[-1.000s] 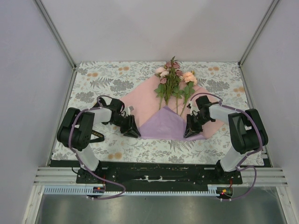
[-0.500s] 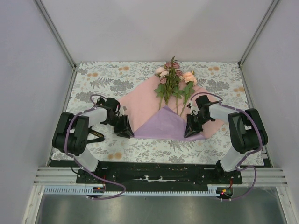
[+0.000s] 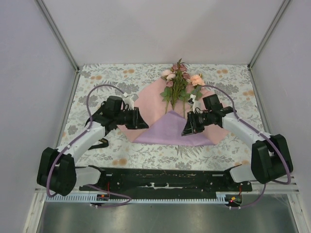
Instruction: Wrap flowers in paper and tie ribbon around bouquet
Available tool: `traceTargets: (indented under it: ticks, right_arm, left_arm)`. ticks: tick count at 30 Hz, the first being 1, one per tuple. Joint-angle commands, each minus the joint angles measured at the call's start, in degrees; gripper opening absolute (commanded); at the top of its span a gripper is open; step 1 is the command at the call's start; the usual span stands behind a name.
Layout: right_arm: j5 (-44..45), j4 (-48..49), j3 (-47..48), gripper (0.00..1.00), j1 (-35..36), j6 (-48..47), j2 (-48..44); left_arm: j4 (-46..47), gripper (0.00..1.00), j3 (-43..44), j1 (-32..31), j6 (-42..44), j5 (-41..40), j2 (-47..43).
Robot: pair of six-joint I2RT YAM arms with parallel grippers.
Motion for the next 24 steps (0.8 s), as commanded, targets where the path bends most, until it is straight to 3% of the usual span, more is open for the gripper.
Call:
traceTargets:
  ticks: [1,6,9,15,24]
  right_arm:
    - [-5.54,5.68,-0.27,0.27,5.0,5.07,2.84]
    - [-4.67,7.18,1.3,0.21,5.36,5.17,9.87]
    - [-3.53,6.66,2.01,0.19,5.36,4.81,14.01]
    - [0.6,2.36,1.75,0.16,4.22,2.01,16.3]
    - [7.36,-6.61,0.61,0.11,-4.04,-3.27,18.15]
  left_arm:
    - [15.54,0.29,-1.07,-8.86,-9.16,3.96,3.37]
    - [29.62,0.22,0.41,-18.71,-18.22,2.03,13.73]
    - [34.9,0.2,0.77,-21.09,-21.3,0.79,20.23]
    - [29.75,0.18,-0.1,-19.78,-18.68,-1.66,28.07]
    - [23.15,0.16,-1.95,-14.07,-12.0,-1.58,32.91]
